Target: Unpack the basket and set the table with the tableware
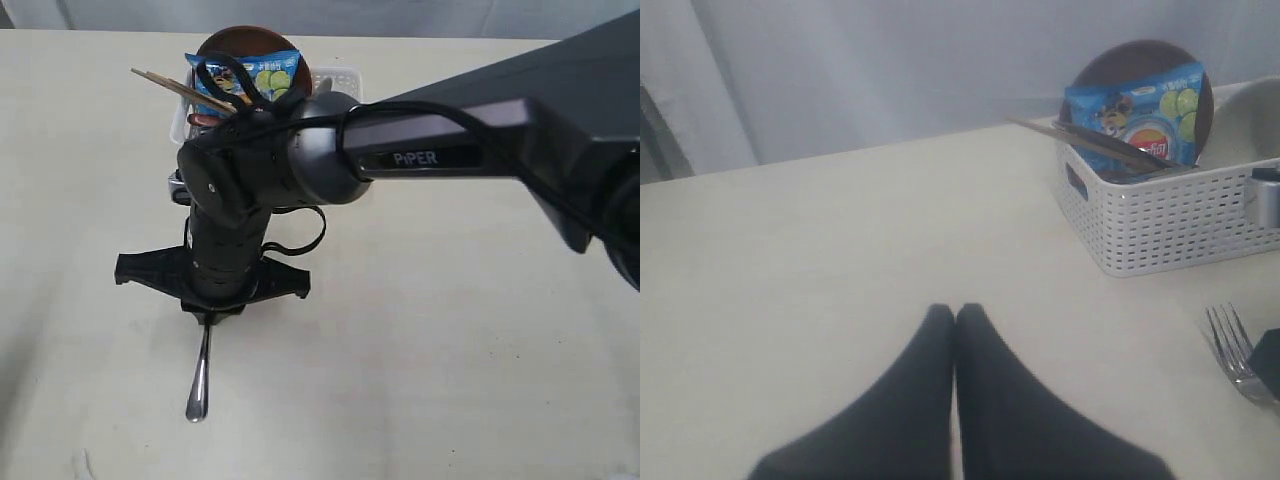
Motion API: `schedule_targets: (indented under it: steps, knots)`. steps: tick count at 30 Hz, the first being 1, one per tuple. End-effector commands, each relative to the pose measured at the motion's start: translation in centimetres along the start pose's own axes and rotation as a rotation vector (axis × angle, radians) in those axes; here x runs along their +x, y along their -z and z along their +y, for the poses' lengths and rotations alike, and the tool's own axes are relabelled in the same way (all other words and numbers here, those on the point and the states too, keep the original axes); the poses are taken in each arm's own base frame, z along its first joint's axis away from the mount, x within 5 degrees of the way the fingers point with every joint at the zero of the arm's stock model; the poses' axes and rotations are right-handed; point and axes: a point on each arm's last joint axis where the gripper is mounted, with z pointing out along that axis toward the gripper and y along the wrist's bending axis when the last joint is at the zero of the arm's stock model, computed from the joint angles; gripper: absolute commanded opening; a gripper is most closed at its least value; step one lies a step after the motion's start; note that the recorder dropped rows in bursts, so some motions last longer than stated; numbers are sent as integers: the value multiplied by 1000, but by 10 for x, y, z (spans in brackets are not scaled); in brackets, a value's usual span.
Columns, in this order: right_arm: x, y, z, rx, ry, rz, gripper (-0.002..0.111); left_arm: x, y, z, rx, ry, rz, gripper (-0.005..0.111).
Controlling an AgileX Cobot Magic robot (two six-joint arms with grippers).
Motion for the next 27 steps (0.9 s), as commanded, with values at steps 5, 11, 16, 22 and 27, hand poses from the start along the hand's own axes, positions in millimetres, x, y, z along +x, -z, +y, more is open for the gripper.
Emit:
schedule_targets:
  steps: [5, 11, 16, 22, 27]
  knots:
    - [3, -2, -2, 28, -22, 19, 5, 1, 0, -1, 10, 8, -2, 0]
    - [1, -2, -1, 16, -24, 4, 35, 1, 0, -1, 10, 8, -2, 0]
    - [0, 0, -1, 13, 20, -1, 48, 1, 0, -1, 10, 8, -2, 0]
    - [-21, 33, -4, 43, 132, -51, 48, 1, 0, -1, 10, 8, -2, 0]
    - [-52, 87, 2, 38, 253, -119, 48, 1, 0, -1, 10, 8, -2, 0]
